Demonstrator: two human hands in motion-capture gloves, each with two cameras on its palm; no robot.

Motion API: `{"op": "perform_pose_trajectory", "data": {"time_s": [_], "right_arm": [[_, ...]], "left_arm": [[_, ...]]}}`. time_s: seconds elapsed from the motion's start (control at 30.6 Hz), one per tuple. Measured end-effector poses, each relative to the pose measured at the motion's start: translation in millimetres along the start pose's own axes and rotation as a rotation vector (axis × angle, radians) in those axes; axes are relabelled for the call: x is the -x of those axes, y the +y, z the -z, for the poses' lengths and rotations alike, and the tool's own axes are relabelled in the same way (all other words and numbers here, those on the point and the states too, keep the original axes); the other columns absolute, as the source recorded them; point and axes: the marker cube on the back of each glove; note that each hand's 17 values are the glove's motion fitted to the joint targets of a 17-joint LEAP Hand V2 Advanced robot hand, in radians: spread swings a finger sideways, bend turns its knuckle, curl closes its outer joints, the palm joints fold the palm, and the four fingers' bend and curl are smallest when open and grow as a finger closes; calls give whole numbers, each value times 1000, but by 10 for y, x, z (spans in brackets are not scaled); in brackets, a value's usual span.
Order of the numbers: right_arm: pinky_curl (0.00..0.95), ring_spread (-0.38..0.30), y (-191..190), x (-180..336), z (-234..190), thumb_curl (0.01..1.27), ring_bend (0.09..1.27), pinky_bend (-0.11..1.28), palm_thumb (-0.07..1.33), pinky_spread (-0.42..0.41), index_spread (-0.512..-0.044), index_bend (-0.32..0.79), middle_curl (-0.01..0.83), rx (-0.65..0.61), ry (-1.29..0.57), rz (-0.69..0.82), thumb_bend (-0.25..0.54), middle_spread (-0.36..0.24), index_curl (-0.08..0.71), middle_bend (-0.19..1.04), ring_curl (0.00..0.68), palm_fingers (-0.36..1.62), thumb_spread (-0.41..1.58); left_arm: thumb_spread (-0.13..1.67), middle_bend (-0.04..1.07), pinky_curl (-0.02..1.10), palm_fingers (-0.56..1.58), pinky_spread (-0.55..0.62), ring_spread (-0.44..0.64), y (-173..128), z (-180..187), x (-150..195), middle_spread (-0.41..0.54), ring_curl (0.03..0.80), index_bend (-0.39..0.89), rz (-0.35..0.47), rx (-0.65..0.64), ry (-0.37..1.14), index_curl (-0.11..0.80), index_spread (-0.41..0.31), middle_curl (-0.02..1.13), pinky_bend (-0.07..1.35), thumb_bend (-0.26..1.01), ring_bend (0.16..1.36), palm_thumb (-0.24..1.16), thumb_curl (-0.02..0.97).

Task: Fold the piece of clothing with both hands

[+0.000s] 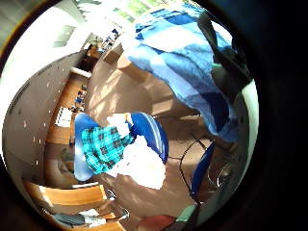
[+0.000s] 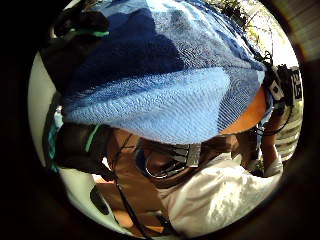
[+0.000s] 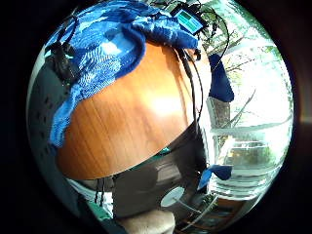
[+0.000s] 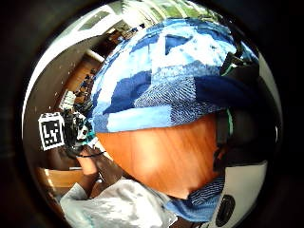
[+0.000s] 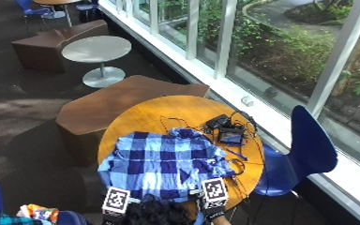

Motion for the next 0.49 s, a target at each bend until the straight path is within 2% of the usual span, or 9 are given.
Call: {"op": "perform_pose_trajectory", "data": {"time_s": [0.07, 0.1, 0.13, 0.16, 0.23, 0.29, 0.33, 0.49], "right_arm": [[288, -171, -78, -10, 24, 354, 435, 489, 779, -98, -309, 248, 291, -58, -17, 21, 289, -131, 292, 188, 263, 1020, 1238], [297, -188, -96, -17, 55, 357, 445, 500, 792, -127, -306, 218, 301, -67, -35, 31, 292, -145, 295, 203, 274, 1077, 1245], [305, -208, -98, -26, 100, 362, 462, 505, 828, -156, -302, 193, 320, -61, -57, 44, 312, -166, 301, 244, 289, 1177, 1253], [315, -222, -87, -37, 156, 361, 474, 509, 838, -177, -300, 170, 336, -41, -82, 61, 315, -183, 306, 276, 302, 1223, 1259], [329, -249, -51, -61, 302, 362, 515, 508, 866, -217, -298, 146, 362, 28, -139, 112, 323, -210, 314, 329, 327, 1293, 1263], [335, -255, -13, -85, 480, 360, 620, 496, 880, -251, -298, 117, 382, 116, -193, 181, 325, -221, 311, 362, 370, 1364, 1273], [337, -256, 5, -99, 573, 358, 648, 493, 883, -266, -298, 120, 392, 166, -215, 216, 323, -226, 313, 376, 381, 1376, 1274], [371, -243, -97, -200, 1010, 348, 786, 567, 895, -319, -292, 108, 433, 434, -307, 373, 316, -232, 309, 443, 444, 1421, 1297]], "left_arm": [[1125, 216, 305, 670, -9, -75, -23, 72, 1, -135, 292, 111, 18, -27, 85, 234, -161, 303, 609, 75, 608, 488, 280], [1138, 221, 307, 730, -41, -104, -8, 122, 13, -153, 292, 149, 35, -20, 127, 247, -172, 310, 600, 84, 601, 510, 283], [1156, 243, 297, 876, -80, -153, 8, 176, 36, -181, 292, 243, 52, -8, 160, 278, -204, 320, 556, 95, 591, 533, 286], [1166, 255, 290, 952, -110, -182, 21, 235, 67, -198, 282, 260, 67, 3, 184, 287, -220, 318, 534, 100, 570, 548, 288], [1188, 329, 275, 1102, -159, -243, 43, 375, 135, -243, 288, 252, 82, 24, 219, 299, -247, 339, 453, 112, 574, 581, 291], [1213, 372, 284, 1193, -193, -286, 65, 532, 196, -270, 318, 253, 72, 50, 251, 319, -267, 373, 405, 128, 604, 617, 296], [1226, 412, 289, 1243, -211, -308, 76, 612, 219, -284, 334, 236, 57, 68, 265, 322, -275, 395, 384, 133, 631, 629, 298], [1261, 447, 316, 1356, -276, -374, 39, 988, 309, -331, 399, 182, -71, 220, 280, 343, -303, 437, 367, 147, 781, 681, 302]]}}
